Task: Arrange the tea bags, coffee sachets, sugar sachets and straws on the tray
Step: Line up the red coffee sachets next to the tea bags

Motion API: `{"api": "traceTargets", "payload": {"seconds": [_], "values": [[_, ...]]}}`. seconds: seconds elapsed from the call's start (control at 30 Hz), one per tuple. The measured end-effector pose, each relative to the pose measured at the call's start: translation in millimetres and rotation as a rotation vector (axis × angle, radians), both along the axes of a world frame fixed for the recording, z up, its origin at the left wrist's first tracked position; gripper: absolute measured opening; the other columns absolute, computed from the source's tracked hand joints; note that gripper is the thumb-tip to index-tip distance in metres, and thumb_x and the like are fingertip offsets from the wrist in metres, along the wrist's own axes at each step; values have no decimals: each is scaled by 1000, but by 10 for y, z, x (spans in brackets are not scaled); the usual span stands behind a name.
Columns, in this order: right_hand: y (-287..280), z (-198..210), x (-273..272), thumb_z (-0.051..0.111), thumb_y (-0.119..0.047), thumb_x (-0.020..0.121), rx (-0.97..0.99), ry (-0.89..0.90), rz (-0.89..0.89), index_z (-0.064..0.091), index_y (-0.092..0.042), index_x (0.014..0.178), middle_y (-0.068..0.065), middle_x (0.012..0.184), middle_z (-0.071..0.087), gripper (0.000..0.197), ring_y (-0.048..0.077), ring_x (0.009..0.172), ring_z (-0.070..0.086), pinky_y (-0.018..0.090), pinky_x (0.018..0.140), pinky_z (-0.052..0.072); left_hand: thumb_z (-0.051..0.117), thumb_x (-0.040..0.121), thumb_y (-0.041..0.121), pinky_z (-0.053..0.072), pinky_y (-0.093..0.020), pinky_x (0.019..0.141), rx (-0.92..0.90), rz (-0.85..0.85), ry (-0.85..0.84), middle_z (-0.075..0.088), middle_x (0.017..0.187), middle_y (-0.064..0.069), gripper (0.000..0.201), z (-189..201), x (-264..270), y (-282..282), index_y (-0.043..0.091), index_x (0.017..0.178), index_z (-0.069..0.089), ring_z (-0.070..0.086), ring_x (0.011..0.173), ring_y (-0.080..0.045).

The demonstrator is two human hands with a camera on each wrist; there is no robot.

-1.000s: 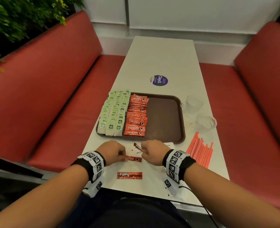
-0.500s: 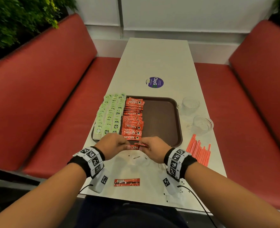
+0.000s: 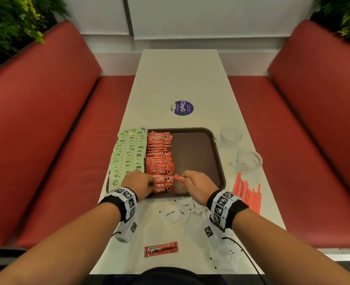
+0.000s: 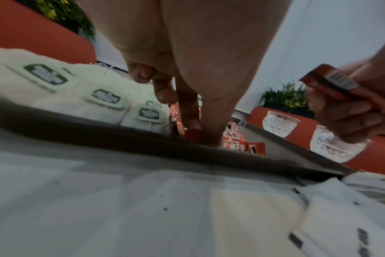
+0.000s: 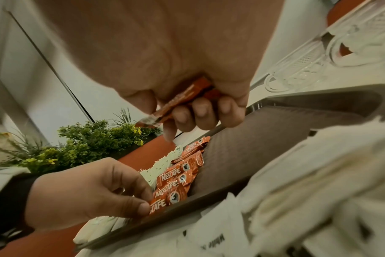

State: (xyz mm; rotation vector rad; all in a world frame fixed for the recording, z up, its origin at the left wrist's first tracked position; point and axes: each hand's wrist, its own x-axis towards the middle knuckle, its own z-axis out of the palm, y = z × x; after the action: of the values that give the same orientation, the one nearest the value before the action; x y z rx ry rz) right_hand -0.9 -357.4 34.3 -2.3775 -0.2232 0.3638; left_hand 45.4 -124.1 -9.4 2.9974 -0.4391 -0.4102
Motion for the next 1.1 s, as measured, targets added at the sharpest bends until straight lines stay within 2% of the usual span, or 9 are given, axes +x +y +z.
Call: {"api": "traceTargets", "payload": {"seconds": [0.17,0.3,0.43,0.5,0.63,0.7,0.8,0.97,1.1], "values": [[91,0,9,42,-15,98,-80,15,-18,42,-31,76,-11,76,48,27,16,74,51,34,71,42,64,86,52,43,-37,90,11,-91,-44,67,97,14,20,-51,84,-51,38,100,67,53,101,-15],[139,-41,-5,47,-18,100,-115,42,-21,61,-21,109,-7,94,56,17,17,88,57,33,80,46,65,87,52,42,-35,88,20,-183,-25,68,101,13,22,-48,121,-71,36,101,68,53,101,-15],[203,-38,-2,53,-23,101,-157,48,-33,64,-20,114,-6,101,58,18,16,93,57,31,86,48,64,87,53,42,-36,89,-8,-201,-49,66,104,13,24,36,192,-71,36,104,67,53,102,-15],[233,-53,2,54,-23,101,-184,61,-31,64,-21,115,-6,104,59,18,16,95,58,32,89,48,62,89,51,43,-37,91,-93,-206,-58,65,105,14,21,114,209,-61,37,105,67,53,103,-14],[321,-51,19,53,-23,101,-231,56,-2,64,-21,121,0,113,62,23,20,102,59,34,91,48,54,97,22,47,-34,90,-430,-179,-28,69,100,14,24,255,213,-10,34,108,71,55,99,-10],[386,-29,30,52,-22,101,-222,28,10,64,-20,120,1,112,61,23,22,101,58,35,90,47,54,98,31,45,-31,87,-489,-205,-22,69,100,13,23,337,166,-18,32,114,69,54,97,-9],[474,14,54,53,-23,100,-201,-3,14,65,-19,115,1,106,61,19,22,98,59,35,86,48,62,93,42,42,-30,82,-380,-292,-46,64,94,11,22,348,116,-46,33,111,71,51,92,-12],[450,20,-65,61,-31,95,-265,-42,-97,58,-21,115,-3,107,56,22,19,94,59,31,82,48,66,90,35,50,-35,88,-291,-144,-8,68,94,7,8,174,135,101,33,95,72,59,89,-14],[373,-35,-287,65,-40,92,-340,35,114,59,-22,114,-10,98,53,29,13,89,53,27,77,43,64,92,39,48,-37,92,-146,-133,28,67,97,3,12,100,72,139,34,100,71,59,96,-17]]}}
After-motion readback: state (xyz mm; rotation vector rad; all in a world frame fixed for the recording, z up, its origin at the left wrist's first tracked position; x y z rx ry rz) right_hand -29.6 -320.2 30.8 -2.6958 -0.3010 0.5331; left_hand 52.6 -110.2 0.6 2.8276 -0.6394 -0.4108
